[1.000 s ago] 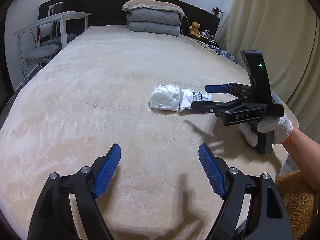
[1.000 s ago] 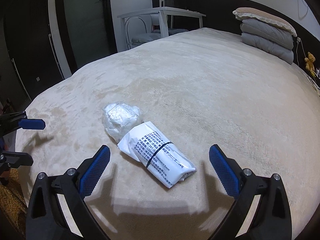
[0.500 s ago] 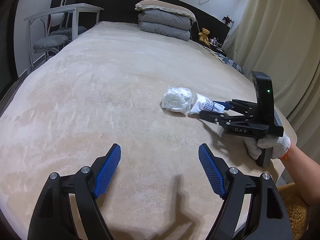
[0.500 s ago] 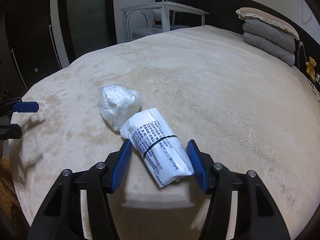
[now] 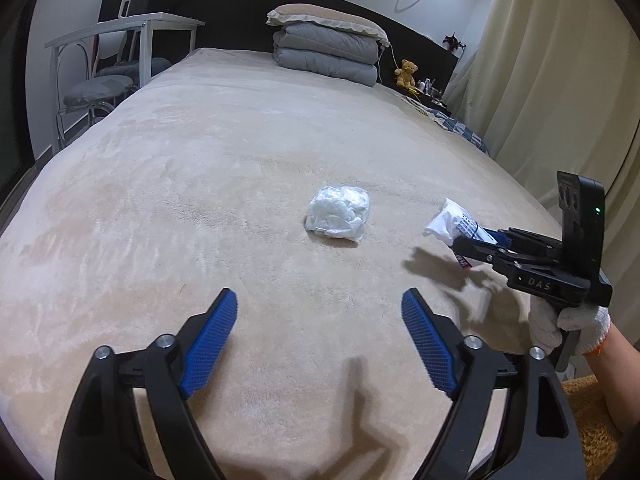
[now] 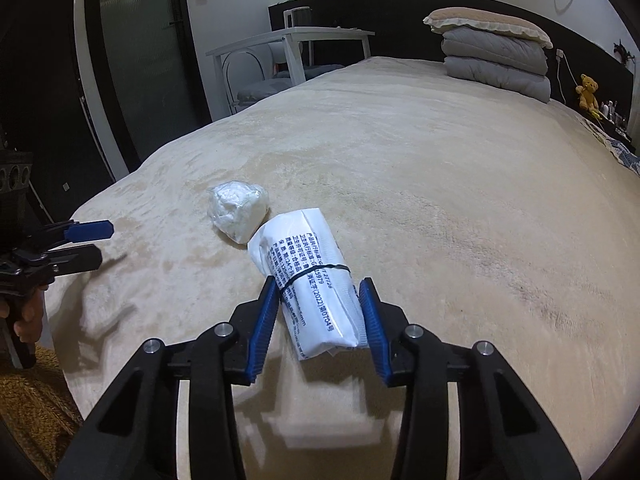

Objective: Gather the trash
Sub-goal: 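Grasp the white printed packet with the right tool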

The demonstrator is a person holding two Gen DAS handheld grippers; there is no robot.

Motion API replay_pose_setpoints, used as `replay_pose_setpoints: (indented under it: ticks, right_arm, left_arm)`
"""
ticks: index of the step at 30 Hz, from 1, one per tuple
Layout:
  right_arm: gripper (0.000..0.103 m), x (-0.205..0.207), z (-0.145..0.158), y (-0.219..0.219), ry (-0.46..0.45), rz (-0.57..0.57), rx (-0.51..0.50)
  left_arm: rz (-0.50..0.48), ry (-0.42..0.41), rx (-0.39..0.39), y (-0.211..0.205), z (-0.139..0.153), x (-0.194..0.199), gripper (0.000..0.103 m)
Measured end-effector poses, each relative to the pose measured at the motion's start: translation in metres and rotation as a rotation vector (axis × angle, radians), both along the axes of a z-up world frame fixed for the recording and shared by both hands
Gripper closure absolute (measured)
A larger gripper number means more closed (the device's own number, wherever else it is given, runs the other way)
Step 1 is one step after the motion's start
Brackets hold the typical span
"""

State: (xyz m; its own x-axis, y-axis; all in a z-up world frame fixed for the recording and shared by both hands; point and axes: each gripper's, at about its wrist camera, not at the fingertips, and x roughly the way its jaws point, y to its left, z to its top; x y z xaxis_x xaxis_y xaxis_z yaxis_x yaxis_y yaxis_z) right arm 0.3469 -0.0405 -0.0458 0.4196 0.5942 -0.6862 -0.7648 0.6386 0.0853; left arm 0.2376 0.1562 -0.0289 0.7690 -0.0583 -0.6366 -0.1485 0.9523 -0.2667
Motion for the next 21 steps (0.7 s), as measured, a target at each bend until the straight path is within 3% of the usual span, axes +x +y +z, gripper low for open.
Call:
replay_pose_setpoints:
  ticks: [6, 8, 21]
  right_arm:
    - [0.061, -0.012, 0.015, -0.021, 0.006, -0.035, 0.041]
    - [0.062, -0.014, 0.02, -0.029, 0.018, -0.059, 0.062]
    - [0.062, -0.031, 0.032, -0.076, 0.082, -0.187, 0.101]
  left_arm:
    - [-0.015, 0.0, 0.013, -0.012, 0.0, 0.018, 0.012]
    - [-0.012, 0.007, 0.025, -0.015, -0.001, 0.026, 0.007]
    - [0.028, 0.052, 0.071, -0.018, -0.015, 0.087, 0.007]
